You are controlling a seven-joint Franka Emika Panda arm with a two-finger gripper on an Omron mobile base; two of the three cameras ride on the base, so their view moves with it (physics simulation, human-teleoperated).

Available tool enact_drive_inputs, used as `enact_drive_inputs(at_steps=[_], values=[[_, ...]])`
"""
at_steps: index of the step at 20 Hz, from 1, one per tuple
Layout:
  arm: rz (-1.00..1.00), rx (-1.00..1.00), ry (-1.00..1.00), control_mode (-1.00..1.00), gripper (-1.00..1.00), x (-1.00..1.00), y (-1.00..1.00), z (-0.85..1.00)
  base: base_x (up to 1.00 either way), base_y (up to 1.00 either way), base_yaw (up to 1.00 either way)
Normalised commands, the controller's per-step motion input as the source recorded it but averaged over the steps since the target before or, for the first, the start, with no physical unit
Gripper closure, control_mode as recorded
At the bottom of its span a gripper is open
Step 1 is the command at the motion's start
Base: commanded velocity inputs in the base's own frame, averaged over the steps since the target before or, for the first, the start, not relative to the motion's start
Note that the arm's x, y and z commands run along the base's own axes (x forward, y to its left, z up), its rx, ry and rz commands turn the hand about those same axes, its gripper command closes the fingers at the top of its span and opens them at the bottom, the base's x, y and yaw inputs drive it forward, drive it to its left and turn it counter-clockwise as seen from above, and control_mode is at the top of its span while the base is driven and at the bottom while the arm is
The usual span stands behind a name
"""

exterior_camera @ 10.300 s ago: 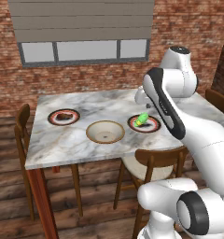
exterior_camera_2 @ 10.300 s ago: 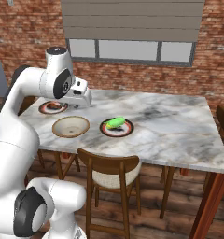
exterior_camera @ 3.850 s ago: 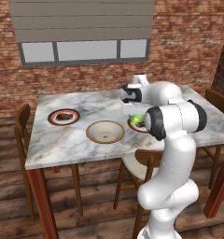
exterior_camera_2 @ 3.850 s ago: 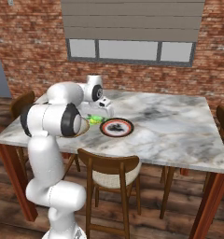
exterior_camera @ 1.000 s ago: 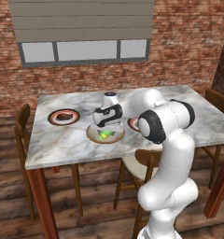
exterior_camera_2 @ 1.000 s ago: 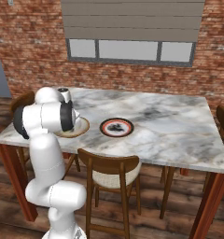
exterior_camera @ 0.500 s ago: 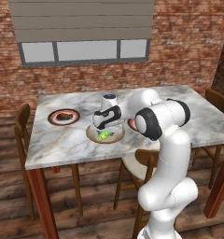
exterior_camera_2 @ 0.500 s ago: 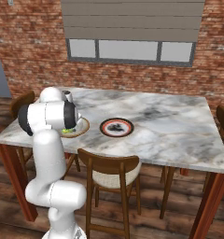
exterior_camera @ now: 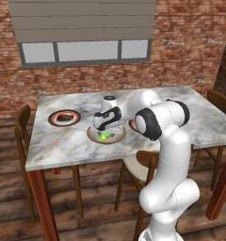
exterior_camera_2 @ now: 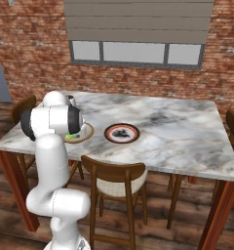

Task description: Pick the chicken drumstick and corn from their plates and place them in the bowl. Then put the bowl in the fridge.

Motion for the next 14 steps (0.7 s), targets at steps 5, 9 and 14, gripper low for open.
enact_drive_inputs(at_steps=[5, 9, 14], values=[[0.0, 0.0, -0.02, -1.0, -1.0, -0.06, 0.01, 0.01, 0.0, 0.0, 0.0], [0.0, -0.02, -0.05, -1.0, -1.0, -0.14, 0.0, 0.23, 0.0, 0.0, 0.0], [0.0, -0.05, -0.02, -1.0, -1.0, -0.17, 0.0, 0.27, 0.0, 0.0, 0.0]])
